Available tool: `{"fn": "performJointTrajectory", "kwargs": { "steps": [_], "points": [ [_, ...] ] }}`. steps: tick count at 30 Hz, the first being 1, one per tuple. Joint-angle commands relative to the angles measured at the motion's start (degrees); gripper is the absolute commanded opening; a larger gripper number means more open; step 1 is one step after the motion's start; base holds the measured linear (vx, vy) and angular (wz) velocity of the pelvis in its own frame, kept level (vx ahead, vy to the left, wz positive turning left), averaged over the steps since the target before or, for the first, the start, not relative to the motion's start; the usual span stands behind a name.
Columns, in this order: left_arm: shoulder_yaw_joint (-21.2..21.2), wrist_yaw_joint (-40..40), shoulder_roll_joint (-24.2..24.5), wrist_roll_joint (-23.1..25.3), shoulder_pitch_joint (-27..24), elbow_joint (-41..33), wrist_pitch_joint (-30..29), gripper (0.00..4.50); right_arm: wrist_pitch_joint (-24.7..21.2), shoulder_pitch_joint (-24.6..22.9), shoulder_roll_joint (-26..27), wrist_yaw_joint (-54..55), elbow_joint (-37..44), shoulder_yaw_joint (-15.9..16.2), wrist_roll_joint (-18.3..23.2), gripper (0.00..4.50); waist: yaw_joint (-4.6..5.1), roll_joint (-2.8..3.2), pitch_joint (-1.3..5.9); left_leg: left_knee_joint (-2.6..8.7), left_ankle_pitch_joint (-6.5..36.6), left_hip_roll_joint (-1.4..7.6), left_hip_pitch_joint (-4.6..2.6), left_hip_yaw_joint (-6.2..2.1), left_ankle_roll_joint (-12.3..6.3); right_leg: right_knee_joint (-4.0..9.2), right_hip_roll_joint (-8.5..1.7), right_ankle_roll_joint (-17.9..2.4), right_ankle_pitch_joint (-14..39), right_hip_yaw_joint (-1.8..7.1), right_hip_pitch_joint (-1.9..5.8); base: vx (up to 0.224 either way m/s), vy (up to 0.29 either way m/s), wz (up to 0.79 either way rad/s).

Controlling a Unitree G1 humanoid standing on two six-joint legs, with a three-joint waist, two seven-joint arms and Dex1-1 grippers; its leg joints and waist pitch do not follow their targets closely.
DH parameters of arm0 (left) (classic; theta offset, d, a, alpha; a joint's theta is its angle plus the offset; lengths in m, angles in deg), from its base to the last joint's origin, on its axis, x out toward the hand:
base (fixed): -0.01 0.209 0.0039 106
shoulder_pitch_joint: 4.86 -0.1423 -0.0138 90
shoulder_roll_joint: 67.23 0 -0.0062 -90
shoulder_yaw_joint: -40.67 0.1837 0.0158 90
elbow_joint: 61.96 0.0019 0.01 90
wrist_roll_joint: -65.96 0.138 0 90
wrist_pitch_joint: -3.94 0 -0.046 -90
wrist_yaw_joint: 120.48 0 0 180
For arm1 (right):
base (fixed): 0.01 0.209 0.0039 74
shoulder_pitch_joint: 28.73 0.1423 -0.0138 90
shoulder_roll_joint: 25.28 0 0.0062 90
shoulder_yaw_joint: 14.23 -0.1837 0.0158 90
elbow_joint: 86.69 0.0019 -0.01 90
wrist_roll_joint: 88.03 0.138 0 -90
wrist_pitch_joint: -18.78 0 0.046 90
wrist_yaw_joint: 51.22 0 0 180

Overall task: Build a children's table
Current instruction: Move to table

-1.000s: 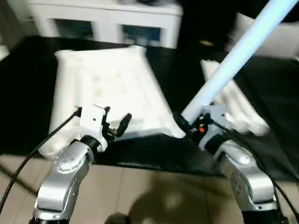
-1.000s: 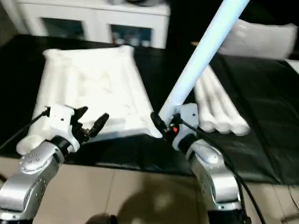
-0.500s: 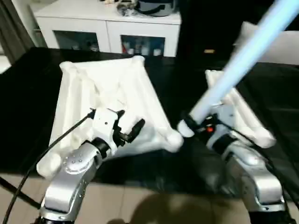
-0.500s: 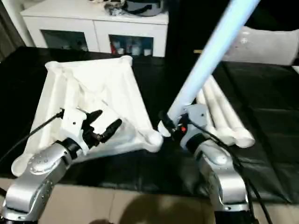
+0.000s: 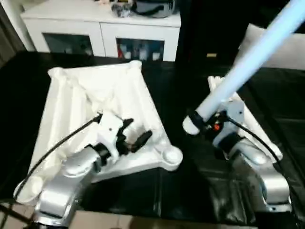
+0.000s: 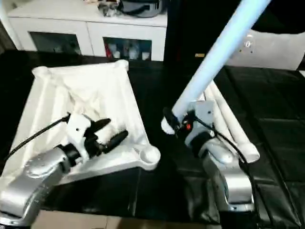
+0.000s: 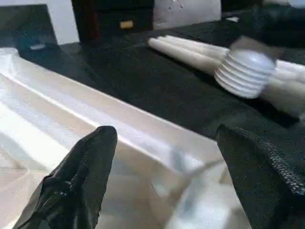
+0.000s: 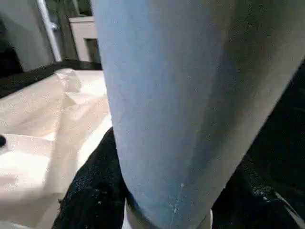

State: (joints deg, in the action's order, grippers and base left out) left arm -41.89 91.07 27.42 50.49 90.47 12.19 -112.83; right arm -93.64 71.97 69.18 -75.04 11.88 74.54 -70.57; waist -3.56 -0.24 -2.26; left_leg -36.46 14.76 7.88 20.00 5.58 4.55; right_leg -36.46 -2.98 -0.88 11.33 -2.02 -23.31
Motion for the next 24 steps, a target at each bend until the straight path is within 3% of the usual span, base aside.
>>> {"fn": "performJointTrajectory", "kwargs": {
  "steps": [1,2,4,6,9,11,13,14,17,21,22,24],
  "points": [
    [1.3,3.5,1.4,-0.4,1.3,-0.4,-1.1,3.85,0.5,0.9,-0.9,-0.5,0.2,-0.3,0.5,1.89,0.35,0.69,1.65,5.76,12.1,3.37,-0.16,0.30,0.11,5.15,-3.80,-9.5,16.2,2.47,3.22,-0.068,0.015,0.06],
    [2.0,5.0,2.4,-0.9,1.6,-0.5,-1.5,3.85,1.9,1.2,-0.8,-0.7,-0.4,-0.4,0.0,1.89,0.34,0.79,1.53,5.86,14.4,3.38,-0.36,0.34,0.27,5.54,-3.96,-8.9,20.1,2.42,3.04,-0.065,0.008,0.05],
    [3.2,7.5,4.0,-1.4,2.1,-0.5,-1.9,3.85,1.7,1.5,-1.1,-1.0,-1.0,-0.4,-0.4,1.89,0.44,0.43,1.35,6.21,17.4,3.51,-0.34,0.48,0.61,6.45,-4.42,-5.8,28.6,2.32,2.79,-0.062,0.010,0.03],
    [5.1,11.6,6.5,-2.0,3.1,-0.6,-2.6,3.67,0.3,1.8,-2.3,-3.0,-1.4,0.2,0.0,1.89,0.34,0.50,1.44,6.31,16.4,3.56,-0.22,0.45,0.28,6.47,-4.54,-4.9,29.1,2.47,2.65,0.000,0.000,0.00],
    [6.3,15.2,8.5,-2.8,3.6,-1.2,-3.5,3.49,-0.5,1.8,-3.4,-5.5,-1.2,0.9,1.2,1.89,0.30,0.58,1.62,6.21,13.9,3.63,0.15,0.61,-0.05,6.12,-4.57,-5.7,25.2,2.58,2.82,0.000,0.000,0.00],
    [7.2,16.6,9.7,-2.3,4.0,-1.4,-3.8,3.30,-0.3,1.7,-3.9,-6.4,-1.2,1.4,1.2,1.89,0.17,1.05,1.73,6.18,12.2,3.62,0.35,0.66,-0.11,5.79,-4.55,-6.7,22.4,2.61,3.01,0.000,0.000,0.00],
    [9.4,18.2,12.1,0.4,5.9,-0.5,-4.4,3.06,0.0,1.5,-4.5,-7.8,-1.3,2.5,1.0,1.89,0.18,0.94,1.96,6.06,10.8,3.58,0.33,0.77,-0.32,5.52,-4.36,-7.5,19.4,2.58,3.11,0.000,0.000,0.00],
    [9.6,18.3,12.4,0.8,6.2,-0.2,-4.4,3.03,0.1,1.4,-4.6,-7.8,-1.2,2.7,0.9,1.89,0.13,1.26,2.02,5.97,9.6,3.60,0.28,0.87,-0.40,5.34,-4.28,-8.3,17.0,2.58,3.11,0.000,0.000,0.00],
    [10.0,18.7,12.9,1.3,7.4,1.6,-4.5,2.69,-0.2,1.1,-4.9,-8.3,-0.9,3.2,0.7,1.89,0.06,1.09,2.35,5.51,4.7,3.32,0.53,1.20,-0.81,4.89,-4.18,-10.0,10.9,2.52,3.66,0.000,0.000,0.00],
    [11.5,20.7,14.1,1.8,9.2,4.8,-6.3,2.37,-1.7,0.4,-4.2,-8.2,-0.2,3.2,1.5,1.89,-0.01,1.87,2.67,5.31,1.0,3.17,0.55,1.20,-0.95,4.31,-3.99,-11.5,4.8,2.35,3.91,0.000,0.000,0.00],
    [11.7,20.9,14.2,1.8,9.4,5.1,-6.0,2.24,-2.1,0.3,-4.1,-8.3,0.0,3.0,2.1,1.89,-0.01,1.74,2.64,5.36,0.8,3.25,0.69,1.13,-0.94,4.24,-4.09,-12.0,4.2,2.30,4.14,0.000,0.000,0.00],
    [12.0,21.7,14.4,1.4,9.2,4.8,-6.3,2.17,-1.6,0.0,-4.3,-8.7,0.3,3.3,2.0,1.89,0.00,2.04,2.55,5.39,1.8,3.33,0.63,1.18,-0.83,4.38,-4.17,-12.4,5.3,2.26,4.11,0.000,0.000,0.00]
  ]
}}
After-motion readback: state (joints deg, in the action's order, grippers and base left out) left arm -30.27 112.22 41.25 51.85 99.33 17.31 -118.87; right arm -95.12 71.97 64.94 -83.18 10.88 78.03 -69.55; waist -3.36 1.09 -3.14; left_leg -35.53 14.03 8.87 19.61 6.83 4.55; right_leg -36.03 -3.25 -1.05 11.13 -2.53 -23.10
